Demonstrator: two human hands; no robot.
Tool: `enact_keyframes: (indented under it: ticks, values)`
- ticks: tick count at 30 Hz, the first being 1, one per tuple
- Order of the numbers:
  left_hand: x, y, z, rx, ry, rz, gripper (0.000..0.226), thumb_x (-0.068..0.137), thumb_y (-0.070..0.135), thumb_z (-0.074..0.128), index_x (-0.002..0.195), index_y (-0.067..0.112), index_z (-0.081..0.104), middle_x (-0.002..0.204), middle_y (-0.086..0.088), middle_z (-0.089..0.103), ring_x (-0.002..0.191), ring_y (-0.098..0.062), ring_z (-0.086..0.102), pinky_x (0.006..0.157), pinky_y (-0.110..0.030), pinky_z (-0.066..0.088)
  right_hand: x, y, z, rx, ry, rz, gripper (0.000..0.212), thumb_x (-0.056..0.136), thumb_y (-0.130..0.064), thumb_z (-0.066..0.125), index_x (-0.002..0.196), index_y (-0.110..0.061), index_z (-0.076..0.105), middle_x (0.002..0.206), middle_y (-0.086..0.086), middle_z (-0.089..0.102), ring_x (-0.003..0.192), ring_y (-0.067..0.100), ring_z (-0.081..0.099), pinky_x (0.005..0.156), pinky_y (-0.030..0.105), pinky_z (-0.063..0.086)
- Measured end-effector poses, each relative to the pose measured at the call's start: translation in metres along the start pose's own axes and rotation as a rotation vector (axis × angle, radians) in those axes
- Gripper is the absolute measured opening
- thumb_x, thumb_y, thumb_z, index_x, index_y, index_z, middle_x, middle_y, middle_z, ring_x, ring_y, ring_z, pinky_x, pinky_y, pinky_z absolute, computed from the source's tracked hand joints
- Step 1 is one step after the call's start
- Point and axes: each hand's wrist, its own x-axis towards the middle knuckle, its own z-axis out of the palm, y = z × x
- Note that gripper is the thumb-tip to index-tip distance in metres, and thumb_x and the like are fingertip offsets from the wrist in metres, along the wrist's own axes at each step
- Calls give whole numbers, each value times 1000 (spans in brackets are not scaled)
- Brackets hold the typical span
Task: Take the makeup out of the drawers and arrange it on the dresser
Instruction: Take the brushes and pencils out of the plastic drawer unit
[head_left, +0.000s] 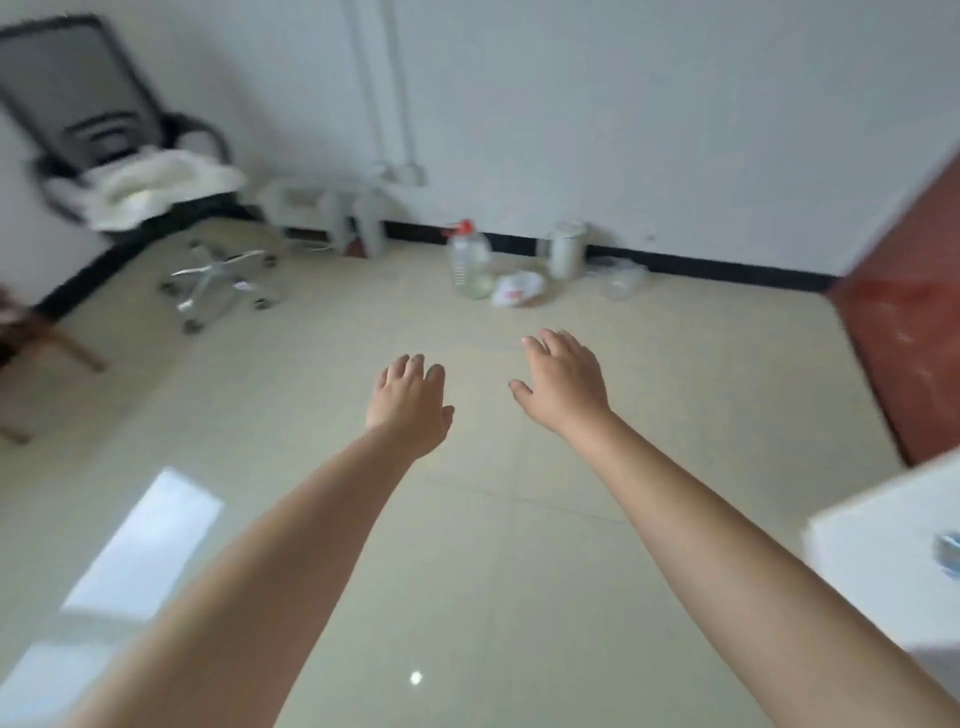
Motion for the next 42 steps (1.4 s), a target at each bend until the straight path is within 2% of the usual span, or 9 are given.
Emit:
enact_keyframes:
  ticks: [2,6,11,19,24,31,38,42]
  values:
    - [-16,-62,-7,-26,26,-89,46,95,30,44,133,7,36,146,-13,29,139,-27,19,113,-35,18,18,-64,9,-6,-31,-90,52,90,-33,48,134,-8,35,138,11,38,134,27,27,108,39,27]
    - [-71,-218,-16,-50,34,-393,49,95,32,44,135,7,34,146,-14,27,140,-27,17,114,-35,16,54,-227,39,-10,-118,-374,54,90,-35,48,136,-10,34,144,11,33,138,26,21,111,38,22]
    - [-123,-367,-7,-69,38,-706,52,95,40,40,136,8,32,149,-14,22,142,-28,12,115,-36,12,87,-401,81,-47,-214,-683,54,92,-34,46,138,-12,29,150,9,24,141,25,15,113,38,15]
    - [-86,-591,-14,10,-47,-1008,59,96,42,35,144,11,18,155,-12,8,145,-27,1,117,-41,8,211,-632,137,-49,-238,-920,56,94,-34,41,141,-11,24,154,12,13,143,28,7,115,44,8]
    - [-42,-703,-37,-39,0,-1125,59,97,40,34,146,11,15,156,-9,7,145,-24,1,118,-38,5,301,-745,148,-64,-199,-993,56,95,-32,40,143,-10,22,154,13,11,143,30,5,116,46,6]
    - [13,-883,-48,-136,64,-1270,59,98,41,31,146,12,14,156,-9,8,145,-24,3,118,-38,9,416,-898,182,-11,-180,-1031,54,94,-32,41,141,-10,27,154,12,16,143,27,8,116,43,8]
    - [89,-1093,-75,-118,97,-1200,56,98,40,31,144,11,18,155,-10,11,145,-25,4,117,-40,11,552,-1062,215,84,-116,-959,47,93,-25,43,135,-5,39,149,14,30,140,27,20,114,40,15]
    - [134,-1191,-90,-128,114,-1178,54,98,40,32,142,11,22,154,-10,15,144,-25,6,115,-39,13,622,-1141,230,130,-95,-946,39,89,-19,49,122,2,51,138,17,44,133,31,33,109,40,24]
